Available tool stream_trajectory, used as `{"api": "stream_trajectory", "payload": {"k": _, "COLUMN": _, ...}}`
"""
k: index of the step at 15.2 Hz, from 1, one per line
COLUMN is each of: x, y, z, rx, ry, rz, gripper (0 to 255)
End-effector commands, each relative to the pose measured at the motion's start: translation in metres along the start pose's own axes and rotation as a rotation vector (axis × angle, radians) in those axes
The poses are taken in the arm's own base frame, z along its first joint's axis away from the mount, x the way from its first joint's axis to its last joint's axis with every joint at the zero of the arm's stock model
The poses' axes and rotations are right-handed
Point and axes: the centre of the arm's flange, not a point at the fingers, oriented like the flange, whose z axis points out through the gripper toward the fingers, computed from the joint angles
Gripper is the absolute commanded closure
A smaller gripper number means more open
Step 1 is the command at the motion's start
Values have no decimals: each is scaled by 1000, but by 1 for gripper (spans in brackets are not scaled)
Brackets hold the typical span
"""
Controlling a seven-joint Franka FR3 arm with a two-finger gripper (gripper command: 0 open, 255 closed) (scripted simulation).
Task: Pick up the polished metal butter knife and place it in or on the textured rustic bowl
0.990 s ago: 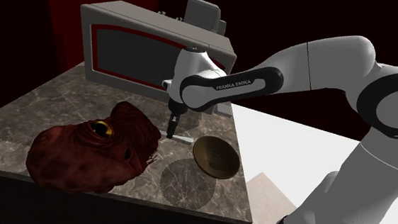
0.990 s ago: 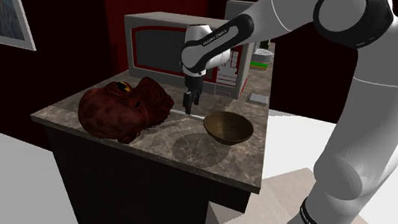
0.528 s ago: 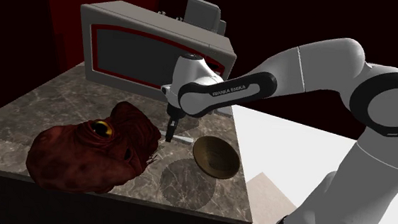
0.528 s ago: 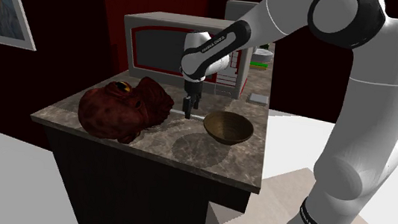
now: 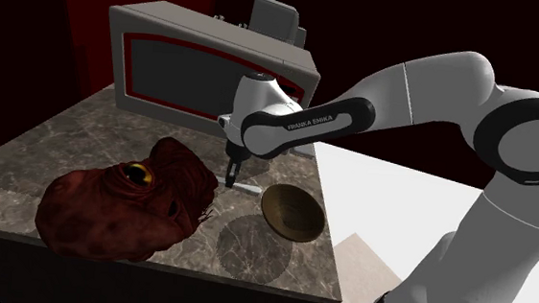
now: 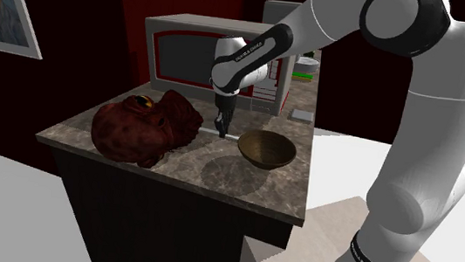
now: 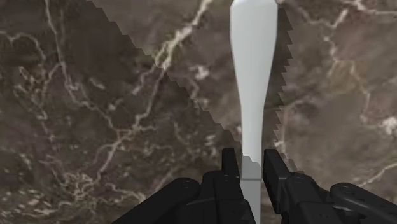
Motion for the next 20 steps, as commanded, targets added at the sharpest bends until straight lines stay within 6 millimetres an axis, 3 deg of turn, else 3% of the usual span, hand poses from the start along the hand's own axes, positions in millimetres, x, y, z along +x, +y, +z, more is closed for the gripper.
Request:
{"api": "stream_trajectory", "payload": {"k": 1, "x": 0, "y": 1, "z": 1, "rx": 0, "ry": -1, "rz": 2, "gripper": 255}}
{"api": "stream_trajectory", "payload": {"k": 6, "x": -1, "y": 1, "z": 1, "rx": 0, "ry": -1, "rz": 2, "gripper": 255}}
{"api": "stream_trajectory", "payload": {"k": 20, "x": -1, "y": 2, "z": -73, "rx": 0, "ry": -1, "rz": 2, "gripper": 255}}
